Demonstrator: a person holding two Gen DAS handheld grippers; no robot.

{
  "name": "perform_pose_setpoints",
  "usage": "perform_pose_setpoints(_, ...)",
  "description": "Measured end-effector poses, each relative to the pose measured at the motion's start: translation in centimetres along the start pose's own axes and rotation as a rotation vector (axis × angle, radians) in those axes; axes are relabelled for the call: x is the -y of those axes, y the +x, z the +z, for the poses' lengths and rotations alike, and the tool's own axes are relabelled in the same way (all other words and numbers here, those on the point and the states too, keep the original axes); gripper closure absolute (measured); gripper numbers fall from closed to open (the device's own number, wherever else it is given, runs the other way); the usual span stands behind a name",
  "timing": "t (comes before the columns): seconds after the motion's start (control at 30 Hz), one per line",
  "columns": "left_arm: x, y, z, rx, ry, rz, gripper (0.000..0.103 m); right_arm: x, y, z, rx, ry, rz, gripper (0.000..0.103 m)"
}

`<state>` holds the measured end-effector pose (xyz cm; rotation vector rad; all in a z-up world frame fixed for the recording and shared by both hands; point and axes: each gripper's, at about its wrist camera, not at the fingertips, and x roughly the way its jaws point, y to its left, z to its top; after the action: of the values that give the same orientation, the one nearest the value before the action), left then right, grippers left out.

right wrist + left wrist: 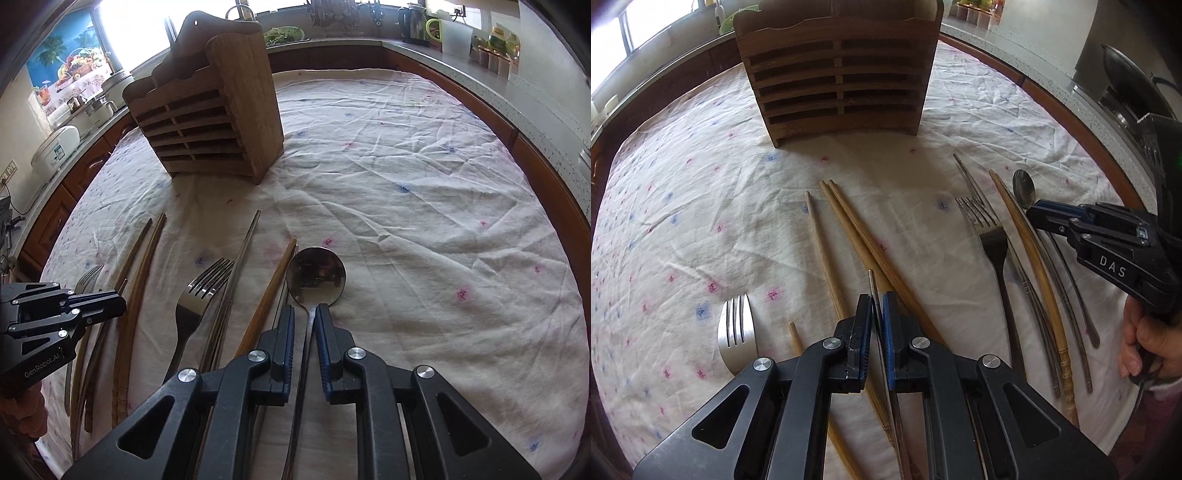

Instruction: Organize utensils

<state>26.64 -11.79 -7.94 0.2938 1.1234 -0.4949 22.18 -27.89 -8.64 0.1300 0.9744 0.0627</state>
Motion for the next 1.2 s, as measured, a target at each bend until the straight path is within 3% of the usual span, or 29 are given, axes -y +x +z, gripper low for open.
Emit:
perform_pose_setpoints(0.13, 0.6, -0.3, 0.0, 0.016, 0.057, 0.032, 0.098, -0.1, 0.0, -0.2, 0.007, -0.030, -0.009, 0.092)
perform_pose_setpoints(0.2, 0.5, -0.5, 0.0, 0.022, 0.038, 0.016, 0.099, -0.2, 0.0, -0.2, 0.013, -0.039, -0.026, 0.098)
perform_pose_setpoints(0.3, 0.4, -1.7, -0.4, 0.059, 0.001, -0.021, 0.099, 0.0, -0.7, -0.4, 0.024, -0.012, 0.021, 0.099)
perform_pose_setpoints(0.83, -0.3, -14.8, -3.4, 0.346, -0.094, -0.107, 0.099, -1.8, -10.9, -0.7, 0.212, -0.029, 0.113, 0.099)
perform_pose_setpoints(1.0, -0.5, -17.6, -4.4, 0.426, -0.110, -0.114, 0.099, -2.0, -13.2, -1.0, 0.260, -0.034, 0.113, 0.103)
perform_pose_setpoints(1.2, -0.9, -18.5, -4.9, 0.455, -0.125, -0.121, 0.099, -1.9, -14.2, -1.2, 0.279, -0.031, 0.111, 0.103)
